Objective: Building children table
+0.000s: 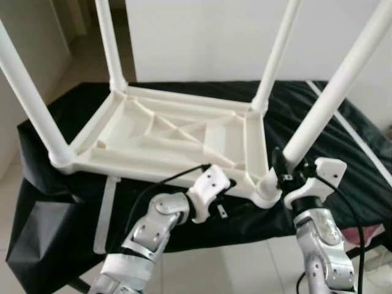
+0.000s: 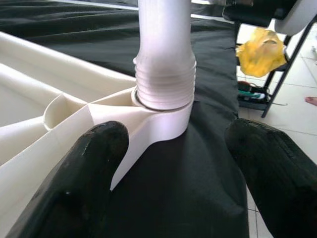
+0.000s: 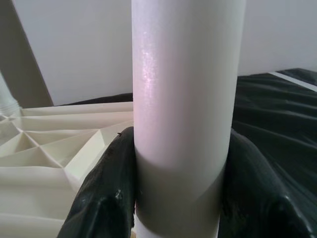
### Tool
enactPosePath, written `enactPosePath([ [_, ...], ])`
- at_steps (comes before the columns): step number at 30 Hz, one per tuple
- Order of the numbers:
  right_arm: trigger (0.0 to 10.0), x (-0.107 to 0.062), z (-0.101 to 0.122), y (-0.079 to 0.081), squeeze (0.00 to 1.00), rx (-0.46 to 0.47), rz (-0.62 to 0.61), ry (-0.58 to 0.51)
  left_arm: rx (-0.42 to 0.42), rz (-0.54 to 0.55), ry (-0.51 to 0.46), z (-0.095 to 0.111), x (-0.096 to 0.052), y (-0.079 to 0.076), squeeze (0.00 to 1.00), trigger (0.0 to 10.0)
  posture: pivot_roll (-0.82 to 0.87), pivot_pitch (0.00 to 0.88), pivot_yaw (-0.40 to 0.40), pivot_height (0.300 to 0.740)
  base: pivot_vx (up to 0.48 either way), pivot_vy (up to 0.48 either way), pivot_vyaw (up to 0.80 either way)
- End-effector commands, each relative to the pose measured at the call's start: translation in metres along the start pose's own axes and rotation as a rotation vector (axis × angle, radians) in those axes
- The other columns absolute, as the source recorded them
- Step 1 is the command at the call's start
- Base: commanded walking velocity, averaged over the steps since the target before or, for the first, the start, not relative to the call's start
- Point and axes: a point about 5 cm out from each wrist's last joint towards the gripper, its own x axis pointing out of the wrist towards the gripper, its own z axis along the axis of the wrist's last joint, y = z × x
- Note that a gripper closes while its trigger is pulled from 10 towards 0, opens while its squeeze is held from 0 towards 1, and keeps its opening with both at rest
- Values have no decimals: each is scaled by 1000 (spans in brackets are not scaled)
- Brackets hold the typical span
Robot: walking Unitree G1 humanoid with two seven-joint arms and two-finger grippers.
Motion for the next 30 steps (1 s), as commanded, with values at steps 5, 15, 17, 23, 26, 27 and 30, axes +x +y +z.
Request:
enactPosePath([
  [5,10000,-7,-3,-1,0,-40,22,2,-6,-34,2,2,-5,-1,0,10000,20,0,-30,740,0,0,0],
  [15,10000,-4,-8,3,0,-167,104,-4,-6,-16,3,6,-7,2,0,10000,21,0,-24,740,0,0,0],
  [17,10000,-4,-8,1,0,-181,108,-5,-5,-12,5,6,-8,3,0,10000,22,0,-24,740,0,0,0],
  [23,10000,0,-10,1,0,-210,138,-18,-5,-12,7,7,-8,3,0,10000,22,0,-24,740,0,0,0],
  [26,10000,1,-11,1,0,-208,141,-22,-5,-12,7,7,-8,3,0,10000,21,0,-22,740,0,0,0],
  [27,10000,1,-12,1,0,-213,144,-24,-5,-12,8,8,-8,3,0,10000,22,0,-23,740,0,0,0],
  [30,10000,1,-13,1,0,-216,152,-26,-5,-10,9,8,-8,4,0,10000,22,0,-23,740,0,0,0],
])
